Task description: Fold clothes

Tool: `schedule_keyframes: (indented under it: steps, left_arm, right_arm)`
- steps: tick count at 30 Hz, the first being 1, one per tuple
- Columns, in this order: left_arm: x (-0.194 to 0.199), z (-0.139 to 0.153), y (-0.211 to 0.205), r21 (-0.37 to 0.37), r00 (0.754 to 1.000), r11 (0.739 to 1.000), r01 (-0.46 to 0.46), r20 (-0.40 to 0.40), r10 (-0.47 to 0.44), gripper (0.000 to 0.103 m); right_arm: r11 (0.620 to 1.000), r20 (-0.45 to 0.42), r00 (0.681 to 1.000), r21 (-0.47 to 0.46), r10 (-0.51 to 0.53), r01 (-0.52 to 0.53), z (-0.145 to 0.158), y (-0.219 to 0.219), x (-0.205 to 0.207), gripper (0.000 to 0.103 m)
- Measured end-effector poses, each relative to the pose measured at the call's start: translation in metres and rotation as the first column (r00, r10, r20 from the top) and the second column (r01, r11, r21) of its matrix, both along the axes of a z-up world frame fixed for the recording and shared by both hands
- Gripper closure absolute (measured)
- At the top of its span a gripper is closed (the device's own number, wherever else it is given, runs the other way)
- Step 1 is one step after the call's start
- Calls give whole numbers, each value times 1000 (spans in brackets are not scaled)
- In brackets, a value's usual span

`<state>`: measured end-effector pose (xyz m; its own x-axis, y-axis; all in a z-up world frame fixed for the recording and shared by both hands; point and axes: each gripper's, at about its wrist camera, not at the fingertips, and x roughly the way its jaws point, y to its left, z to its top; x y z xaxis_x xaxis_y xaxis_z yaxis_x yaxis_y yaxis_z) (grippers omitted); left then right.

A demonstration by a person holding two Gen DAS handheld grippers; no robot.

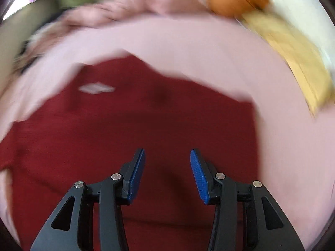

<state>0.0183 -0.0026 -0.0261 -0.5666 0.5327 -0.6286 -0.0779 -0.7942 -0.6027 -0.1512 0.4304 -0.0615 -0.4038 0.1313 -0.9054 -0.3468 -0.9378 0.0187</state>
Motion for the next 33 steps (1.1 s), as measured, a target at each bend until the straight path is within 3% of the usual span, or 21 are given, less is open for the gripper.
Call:
schedule_keyframes:
  steps: [1,2,5,7,9,12,17,24,28,32,33]
  left_arm:
    - [0,0,1,-7,1000,1000,-2,2,2,16]
    - [0,0,1,-13,1000,1000,-3,3,3,16]
    - [-1,0,4,-33,1000,999,-8,8,9,16]
    - [-2,0,6,-48,1000,999,-12,12,12,16]
    - [-1,1,6,-58,1000,998,-13,12,13,16]
    - [-1,0,6,-64,1000,998,-13,17,15,16]
    - [1,1,6,-67,1000,998,-19,16,20,16]
    - [-2,2,8,-70,1000,997,-17,22,18,16]
    - [0,3,7,-72,1000,997,-13,17,15,16]
    - [0,3,5,-53,1000,998,-13,17,14,15]
    - [0,3,5,-50,1000,999,-12,15,13,15]
  right_arm:
    - [999,23,1000,-37,-2,3,-19,12,10,57]
    - [999,-28,999,-48,24,-25,-17,13,16,57]
    - [997,-65,995,-2,76,-77,1,5,23,57]
    - [998,-111,992,36,56,-53,8,4,34,57]
    - [998,-96,995,66,3,3,-4,6,43,57]
    - [993,-115,993,112,34,-21,-22,2,48,56]
    - [995,-140,990,103,4,11,-5,6,59,56]
    - [987,-57,998,163,25,-16,-22,-3,46,55]
    - [999,-16,1000,32,-7,7,17,-6,47,55]
    - [997,-130,989,42,67,-62,87,-63,89,54]
    - [995,-159,983,49,95,-89,103,-81,103,48]
